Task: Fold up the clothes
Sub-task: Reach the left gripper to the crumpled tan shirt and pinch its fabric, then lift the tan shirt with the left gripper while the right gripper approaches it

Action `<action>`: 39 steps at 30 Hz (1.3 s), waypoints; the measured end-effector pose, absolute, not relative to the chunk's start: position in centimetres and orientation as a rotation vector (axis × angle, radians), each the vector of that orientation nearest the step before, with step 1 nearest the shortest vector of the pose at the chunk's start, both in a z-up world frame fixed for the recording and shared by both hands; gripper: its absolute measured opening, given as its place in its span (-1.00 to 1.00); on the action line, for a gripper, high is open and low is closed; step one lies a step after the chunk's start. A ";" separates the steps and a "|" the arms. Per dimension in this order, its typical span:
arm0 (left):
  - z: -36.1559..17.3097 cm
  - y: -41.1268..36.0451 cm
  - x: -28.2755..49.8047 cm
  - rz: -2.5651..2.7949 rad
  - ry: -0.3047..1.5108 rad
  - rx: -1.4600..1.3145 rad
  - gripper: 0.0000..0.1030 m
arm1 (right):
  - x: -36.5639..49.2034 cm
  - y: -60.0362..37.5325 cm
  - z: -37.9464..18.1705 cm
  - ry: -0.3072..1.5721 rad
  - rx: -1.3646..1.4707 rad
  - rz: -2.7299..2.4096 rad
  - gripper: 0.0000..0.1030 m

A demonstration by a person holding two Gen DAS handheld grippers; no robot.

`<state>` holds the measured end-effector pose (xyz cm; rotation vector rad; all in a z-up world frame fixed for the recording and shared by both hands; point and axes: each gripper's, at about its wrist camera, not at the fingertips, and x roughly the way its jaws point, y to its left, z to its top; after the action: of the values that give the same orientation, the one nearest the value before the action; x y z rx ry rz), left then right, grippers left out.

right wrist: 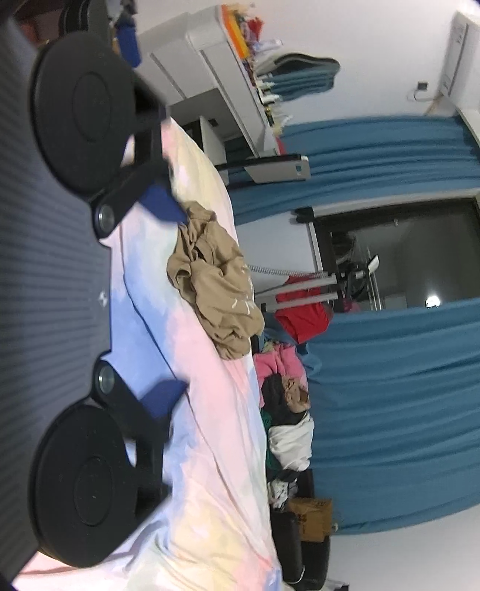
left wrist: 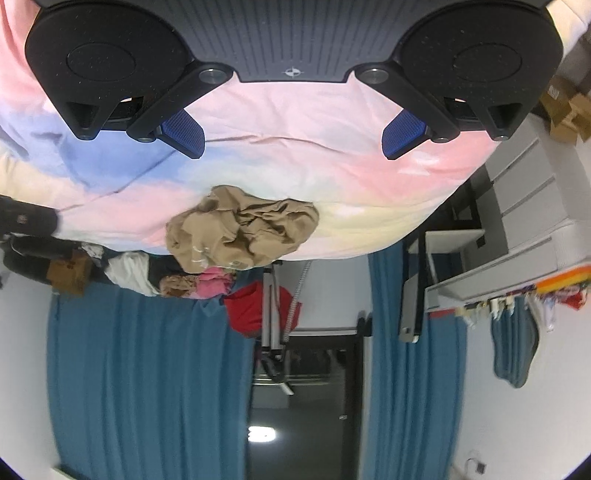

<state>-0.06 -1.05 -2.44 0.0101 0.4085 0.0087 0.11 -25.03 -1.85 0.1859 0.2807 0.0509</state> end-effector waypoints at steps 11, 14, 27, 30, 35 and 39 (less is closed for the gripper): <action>-4.3 -5.1 13.4 -0.004 0.379 0.144 0.91 | -0.4 -27.7 -1.8 0.225 0.256 0.002 -0.47; -5.8 -6.8 18.8 0.002 0.371 0.210 0.76 | 0.9 -28.3 -2.6 0.248 0.257 -0.001 -0.47; -12.7 -9.8 32.8 -0.053 0.370 0.501 0.17 | 9.3 -29.5 -9.3 0.455 0.362 0.010 -0.45; -12.7 -9.6 33.8 -0.072 0.356 0.501 -0.37 | 9.9 -29.2 -10.0 0.469 0.358 0.019 -0.45; -8.9 -7.8 31.7 -0.085 0.287 0.324 -0.73 | 9.5 -28.7 -9.9 0.453 0.320 0.012 -0.45; -4.0 -6.4 26.7 -0.119 0.227 0.188 -0.77 | 8.7 -28.5 -8.9 0.404 0.284 -0.005 -0.44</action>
<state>26.70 -6.42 -3.99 0.1875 0.2269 -0.1194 8.68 -28.51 -8.88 0.2840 0.4041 -0.0054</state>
